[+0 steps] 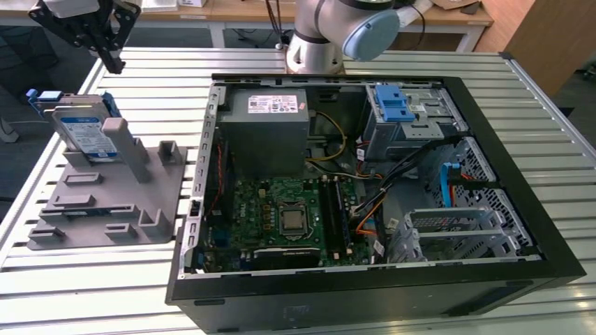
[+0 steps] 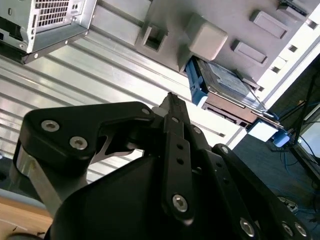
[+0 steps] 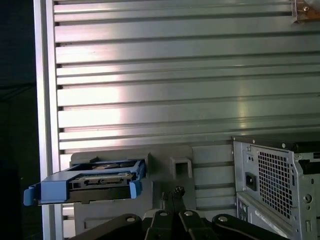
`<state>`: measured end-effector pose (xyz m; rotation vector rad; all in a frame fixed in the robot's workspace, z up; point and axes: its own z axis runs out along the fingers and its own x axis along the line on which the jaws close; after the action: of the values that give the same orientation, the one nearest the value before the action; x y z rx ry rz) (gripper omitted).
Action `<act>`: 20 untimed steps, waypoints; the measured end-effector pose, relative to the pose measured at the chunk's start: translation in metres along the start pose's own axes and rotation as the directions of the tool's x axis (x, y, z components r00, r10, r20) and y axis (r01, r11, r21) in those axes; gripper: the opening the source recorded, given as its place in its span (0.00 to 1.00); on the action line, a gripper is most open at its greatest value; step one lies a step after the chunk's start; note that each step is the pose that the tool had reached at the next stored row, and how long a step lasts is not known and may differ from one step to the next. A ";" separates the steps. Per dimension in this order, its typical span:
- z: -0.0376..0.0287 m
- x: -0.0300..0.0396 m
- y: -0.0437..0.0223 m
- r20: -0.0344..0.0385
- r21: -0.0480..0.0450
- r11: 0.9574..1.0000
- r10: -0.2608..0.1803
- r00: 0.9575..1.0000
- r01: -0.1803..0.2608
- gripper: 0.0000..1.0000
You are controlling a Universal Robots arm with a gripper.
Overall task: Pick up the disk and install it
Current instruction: 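Reach for the disk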
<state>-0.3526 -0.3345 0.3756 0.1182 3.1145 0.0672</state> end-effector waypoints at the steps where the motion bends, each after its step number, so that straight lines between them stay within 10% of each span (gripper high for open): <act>1: 0.0002 0.0026 -0.0006 0.000 0.000 1.000 0.000 1.000 0.000 0.11; 11: 0.0004 0.0097 -0.0019 0.000 0.000 1.000 0.000 1.000 0.000 0.11; 20: 0.0000 0.0304 -0.0032 0.000 0.000 1.000 0.000 1.000 0.000 0.11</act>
<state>-0.3831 -0.3355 0.3748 0.1181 3.1146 0.0671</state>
